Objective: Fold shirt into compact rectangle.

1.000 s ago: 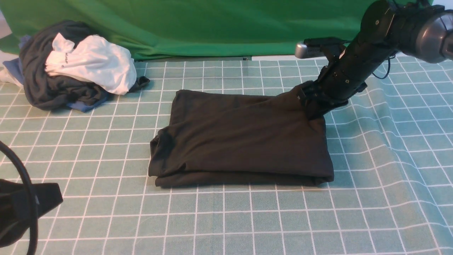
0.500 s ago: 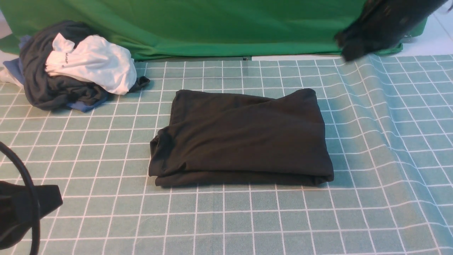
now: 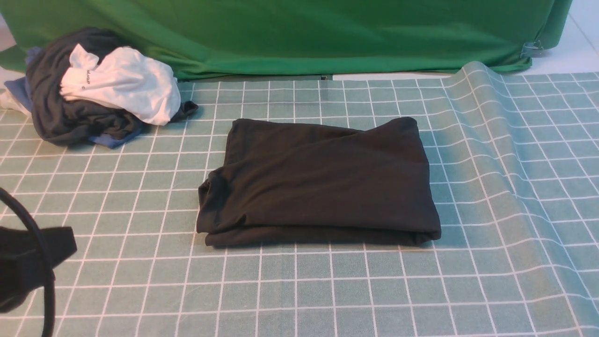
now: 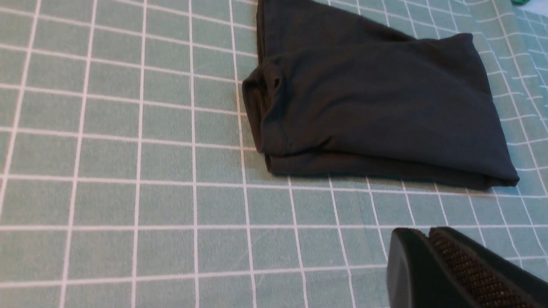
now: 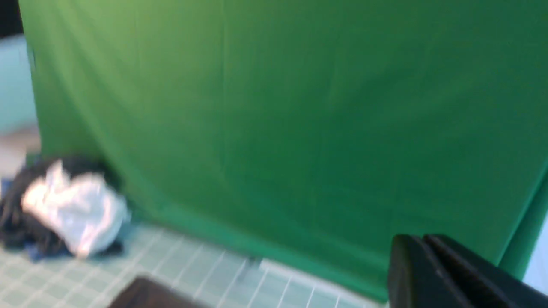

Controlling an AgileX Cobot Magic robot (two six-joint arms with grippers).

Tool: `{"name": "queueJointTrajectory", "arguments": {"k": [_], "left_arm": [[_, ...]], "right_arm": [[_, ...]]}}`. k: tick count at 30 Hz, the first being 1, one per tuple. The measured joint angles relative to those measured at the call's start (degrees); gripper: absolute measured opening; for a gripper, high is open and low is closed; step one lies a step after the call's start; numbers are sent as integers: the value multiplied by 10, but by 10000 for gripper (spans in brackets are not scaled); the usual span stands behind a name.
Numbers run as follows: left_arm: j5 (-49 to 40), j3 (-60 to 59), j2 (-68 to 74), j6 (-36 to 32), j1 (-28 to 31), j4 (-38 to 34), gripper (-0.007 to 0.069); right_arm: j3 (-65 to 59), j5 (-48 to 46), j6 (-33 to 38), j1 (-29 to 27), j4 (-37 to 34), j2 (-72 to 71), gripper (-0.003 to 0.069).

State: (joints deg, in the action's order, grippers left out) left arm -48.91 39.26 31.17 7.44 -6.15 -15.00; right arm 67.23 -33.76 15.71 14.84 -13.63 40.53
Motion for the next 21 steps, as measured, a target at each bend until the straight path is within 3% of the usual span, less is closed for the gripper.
{"name": "queueJointTrajectory", "arguments": {"k": [3, 10, 21], "left_arm": [[29, 0, 0, -7, 0, 1, 7], [77, 0, 0, -31, 0, 1, 7], [101, 0, 0, -51, 0, 1, 11]], "right_arm": [[-158, 131, 0, 0, 1, -136, 25], [-368, 289, 0, 0, 2, -292, 35], [-400, 318, 0, 0, 2, -325, 120]]}}
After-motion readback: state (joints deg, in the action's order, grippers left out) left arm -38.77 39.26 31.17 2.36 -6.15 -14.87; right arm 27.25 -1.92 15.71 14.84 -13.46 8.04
